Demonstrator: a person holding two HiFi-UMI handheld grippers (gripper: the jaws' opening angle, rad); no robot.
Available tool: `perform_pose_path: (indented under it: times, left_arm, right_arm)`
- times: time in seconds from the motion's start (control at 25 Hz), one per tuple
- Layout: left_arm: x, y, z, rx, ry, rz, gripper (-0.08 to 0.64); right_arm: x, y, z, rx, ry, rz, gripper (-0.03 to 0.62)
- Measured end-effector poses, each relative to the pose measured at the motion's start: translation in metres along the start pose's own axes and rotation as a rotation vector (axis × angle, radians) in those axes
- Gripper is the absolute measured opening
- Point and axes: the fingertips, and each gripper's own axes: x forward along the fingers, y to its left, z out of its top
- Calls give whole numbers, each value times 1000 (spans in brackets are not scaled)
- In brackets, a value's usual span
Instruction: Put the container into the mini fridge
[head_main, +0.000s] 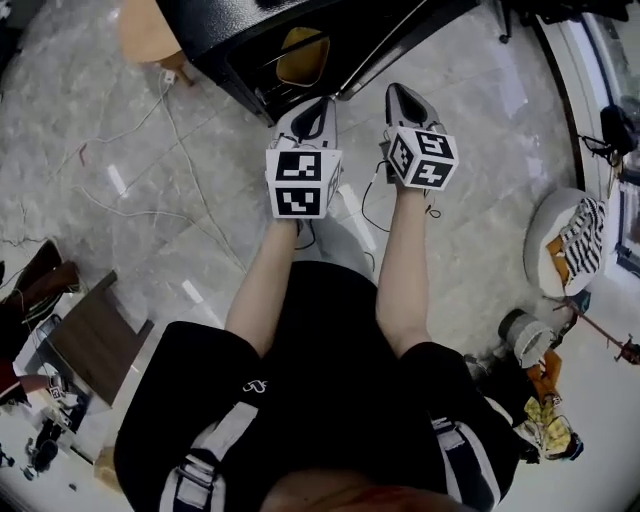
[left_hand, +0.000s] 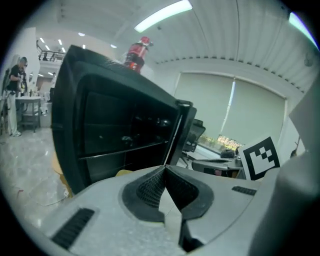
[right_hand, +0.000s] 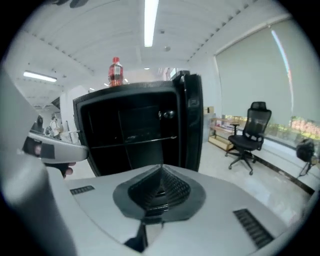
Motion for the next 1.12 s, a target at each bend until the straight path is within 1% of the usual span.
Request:
perform_pose_path:
  times: [0.08, 0.16, 0.32, 0.44, 0.52, 0.64, 0.84, 0.96, 1.12]
  left_arm:
    - [7, -32, 17, 41, -27, -71, 5]
    - [8, -67, 34, 72, -57, -134, 5]
    - [-2, -141, 78, 125, -153, -261, 5]
    - [-12, -184, 113, 161, -236, -350, 5]
    - [-21, -206, 130, 178, -278, -399, 5]
    - [-31, -233, 144, 209, -317, -456, 6]
    - [-35, -267, 147, 249, -326, -509, 5]
    - [-37, -280, 153, 266, -339, -525, 5]
    - [-35, -286, 158, 281, -346, -523, 5]
  right_arm:
    - [-30, -23, 21, 5, -53, -82, 15]
    - [-64, -40, 43, 31, -122, -151, 14]
    - [-148, -73, 87, 69, -260, -299, 12]
    - [-201, -92, 116, 60, -352, -369, 12]
    - [-231, -97, 126, 46, -391, -408, 12]
    - [-259, -102, 131, 37, -433, -450, 12]
    - [-286, -111, 132, 35, -465, -480, 12]
    - [-299, -119, 137, 36, -487, -494, 12]
    - [-307, -128, 139, 42, -505, -499, 12]
